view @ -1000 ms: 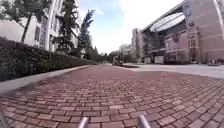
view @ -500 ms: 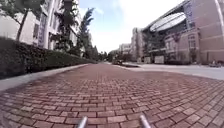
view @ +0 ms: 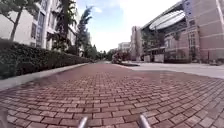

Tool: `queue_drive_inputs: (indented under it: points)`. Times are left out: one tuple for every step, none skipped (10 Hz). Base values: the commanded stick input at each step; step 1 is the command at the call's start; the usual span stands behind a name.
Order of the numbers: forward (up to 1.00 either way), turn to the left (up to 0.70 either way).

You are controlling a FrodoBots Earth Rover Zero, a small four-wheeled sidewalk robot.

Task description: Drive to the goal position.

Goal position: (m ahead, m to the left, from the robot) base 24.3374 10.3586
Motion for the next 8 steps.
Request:
queue_drive_inputs:
  points:
    - [0.70,0.00]
    - [0.70,0.00]
    - [0.70,0.00]
    - [0.70,0.00]
    - [0.70,0.00]
    - [0.70,0.00]
    - [0.70,0.00]
    - [0.70,0.00]
